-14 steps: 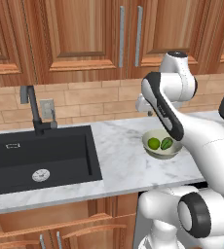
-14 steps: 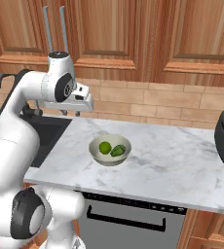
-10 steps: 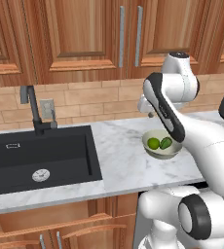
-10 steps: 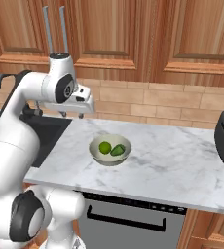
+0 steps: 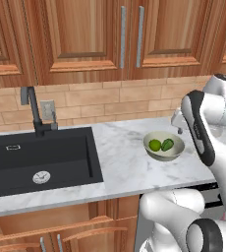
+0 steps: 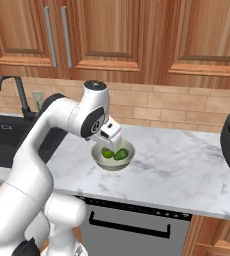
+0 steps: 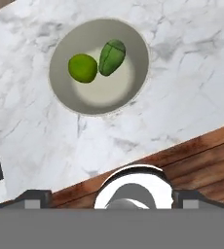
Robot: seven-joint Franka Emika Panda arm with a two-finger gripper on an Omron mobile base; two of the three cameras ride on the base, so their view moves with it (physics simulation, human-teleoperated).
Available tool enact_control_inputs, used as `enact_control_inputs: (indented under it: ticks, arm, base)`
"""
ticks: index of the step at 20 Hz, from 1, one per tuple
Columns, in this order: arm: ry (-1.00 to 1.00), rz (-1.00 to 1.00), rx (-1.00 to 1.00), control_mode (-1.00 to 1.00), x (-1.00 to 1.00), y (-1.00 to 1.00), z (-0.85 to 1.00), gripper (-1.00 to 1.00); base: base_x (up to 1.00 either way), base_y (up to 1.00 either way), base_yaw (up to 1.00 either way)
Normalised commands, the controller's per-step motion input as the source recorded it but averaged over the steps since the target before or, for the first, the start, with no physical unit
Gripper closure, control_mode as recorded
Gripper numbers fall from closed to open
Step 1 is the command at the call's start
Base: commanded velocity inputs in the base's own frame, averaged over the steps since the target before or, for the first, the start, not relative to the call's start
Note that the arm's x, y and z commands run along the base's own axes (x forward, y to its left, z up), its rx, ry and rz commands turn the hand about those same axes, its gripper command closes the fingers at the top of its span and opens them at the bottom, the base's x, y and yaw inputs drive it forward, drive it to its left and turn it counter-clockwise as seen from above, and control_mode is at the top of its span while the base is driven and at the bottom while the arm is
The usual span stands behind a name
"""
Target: Dump the avocado and lime from the bowl so the bowl can be washed. Place the bowl in the sink after clearing the leftovers.
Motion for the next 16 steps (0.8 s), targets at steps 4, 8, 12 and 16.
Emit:
enact_control_inputs:
  ticks: [4, 8, 12, 16]
  arm:
    - [0.09, -0.48, 0.16, -1.00, 0.12, -0.84, -0.73, -1.00]
    - [0.00, -0.17, 0.16, -1.00, 0.56, -0.22, -0.49, -1.00]
    - [0.00, -0.06, 0.07, -1.00, 0.74, 0.00, -0.44, -1.00]
    - [0.05, -0.02, 0.01, -1.00, 0.61, 0.00, -0.31, -1.00]
  base:
    - [0.00, 0.00, 0.00]
    - [0.00, 0.00, 0.00]
    - [0.00, 0.00, 0.00]
    - [0.00, 0.00, 0.00]
